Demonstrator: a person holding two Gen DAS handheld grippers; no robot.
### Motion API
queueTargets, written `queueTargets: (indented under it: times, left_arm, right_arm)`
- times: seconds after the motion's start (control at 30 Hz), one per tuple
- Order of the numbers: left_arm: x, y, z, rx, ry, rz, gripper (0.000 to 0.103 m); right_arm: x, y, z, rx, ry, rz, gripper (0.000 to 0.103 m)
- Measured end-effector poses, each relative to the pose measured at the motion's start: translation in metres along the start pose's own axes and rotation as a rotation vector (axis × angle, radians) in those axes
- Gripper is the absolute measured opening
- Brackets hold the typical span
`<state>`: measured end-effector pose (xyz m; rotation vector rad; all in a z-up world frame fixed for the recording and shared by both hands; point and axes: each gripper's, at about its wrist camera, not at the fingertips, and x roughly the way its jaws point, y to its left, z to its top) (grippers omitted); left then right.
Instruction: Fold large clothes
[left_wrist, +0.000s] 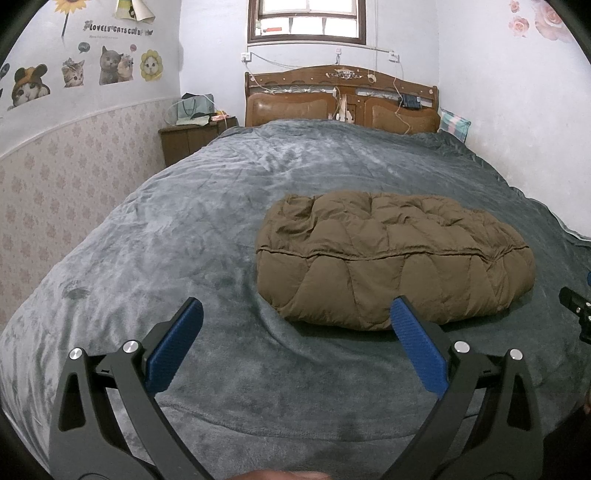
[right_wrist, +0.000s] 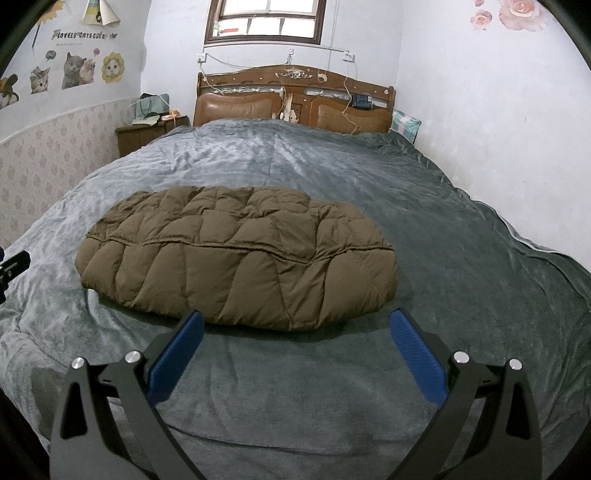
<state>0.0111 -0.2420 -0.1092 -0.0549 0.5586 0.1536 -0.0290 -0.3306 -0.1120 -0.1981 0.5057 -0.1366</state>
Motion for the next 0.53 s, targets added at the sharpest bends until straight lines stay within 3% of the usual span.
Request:
queueTargets:
  times: [0.53]
  left_arm:
    - [0.0015,-0.0009,0.0,-0.013,0.016,-0.009,0.1]
  right_arm:
    - [0.0009,-0.0024,-0.0013,-0.006,0.001,0.002,0.101]
